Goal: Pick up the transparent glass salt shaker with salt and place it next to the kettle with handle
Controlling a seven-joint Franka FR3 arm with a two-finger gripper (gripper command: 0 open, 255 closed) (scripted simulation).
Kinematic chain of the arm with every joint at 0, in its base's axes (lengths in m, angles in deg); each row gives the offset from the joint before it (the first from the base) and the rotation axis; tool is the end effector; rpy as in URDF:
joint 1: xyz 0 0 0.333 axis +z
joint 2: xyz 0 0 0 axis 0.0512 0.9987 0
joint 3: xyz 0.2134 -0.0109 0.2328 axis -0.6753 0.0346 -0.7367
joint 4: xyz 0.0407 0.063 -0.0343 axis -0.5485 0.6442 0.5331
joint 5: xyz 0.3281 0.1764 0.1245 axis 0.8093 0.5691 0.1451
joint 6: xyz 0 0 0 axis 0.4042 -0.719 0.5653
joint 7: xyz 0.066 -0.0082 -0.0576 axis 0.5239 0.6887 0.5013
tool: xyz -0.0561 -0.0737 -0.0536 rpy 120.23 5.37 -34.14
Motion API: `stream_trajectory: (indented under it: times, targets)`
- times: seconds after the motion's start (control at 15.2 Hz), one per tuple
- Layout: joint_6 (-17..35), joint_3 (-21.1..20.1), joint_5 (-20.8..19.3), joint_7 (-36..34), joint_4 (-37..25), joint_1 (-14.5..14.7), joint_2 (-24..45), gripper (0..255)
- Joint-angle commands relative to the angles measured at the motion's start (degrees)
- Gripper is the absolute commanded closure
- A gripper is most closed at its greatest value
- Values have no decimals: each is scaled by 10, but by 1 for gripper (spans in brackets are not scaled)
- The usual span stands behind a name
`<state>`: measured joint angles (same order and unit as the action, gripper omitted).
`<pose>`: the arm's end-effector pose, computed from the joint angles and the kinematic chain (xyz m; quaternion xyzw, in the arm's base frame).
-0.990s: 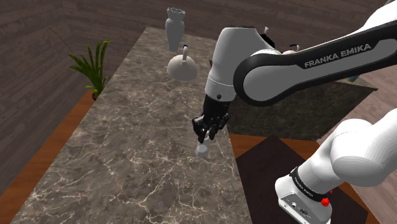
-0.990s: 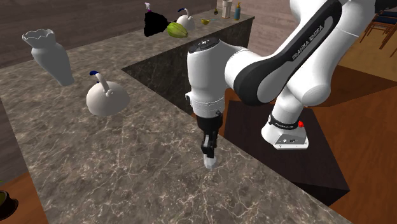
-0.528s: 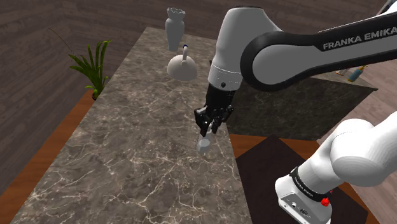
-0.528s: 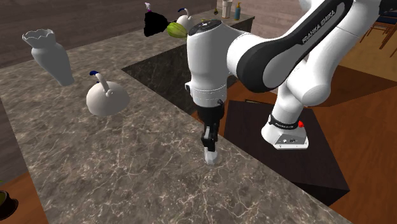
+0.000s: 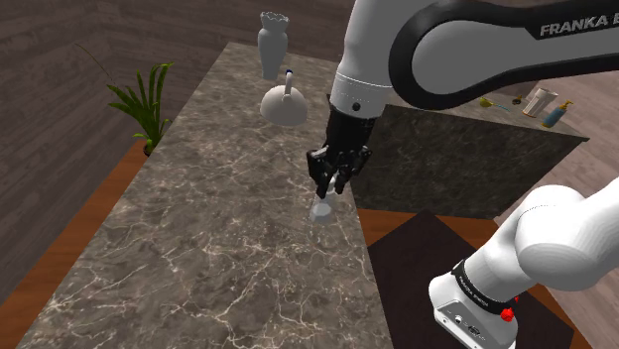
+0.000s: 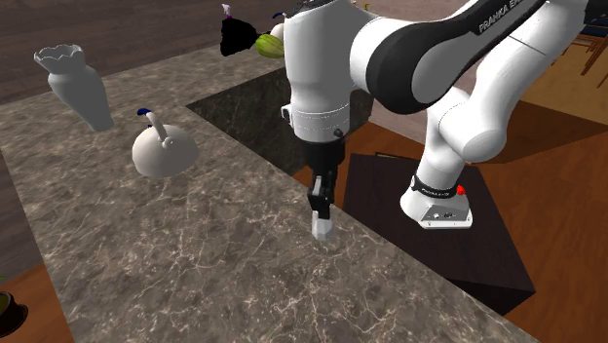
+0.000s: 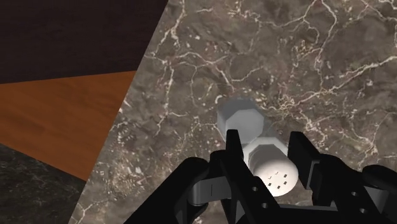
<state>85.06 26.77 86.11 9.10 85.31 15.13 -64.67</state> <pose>0.3273 0.2861 0.4513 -0.9960 0.0517 0.0588 0.0420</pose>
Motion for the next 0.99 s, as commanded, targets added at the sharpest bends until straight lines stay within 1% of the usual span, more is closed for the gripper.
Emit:
stream_trajectory:
  times: [0.0,0.92]
  targets:
    - [-17,3,-1,-1,-10,0,-7,255]
    - [-126,21,-12,-14,-103,-4,-24,255]
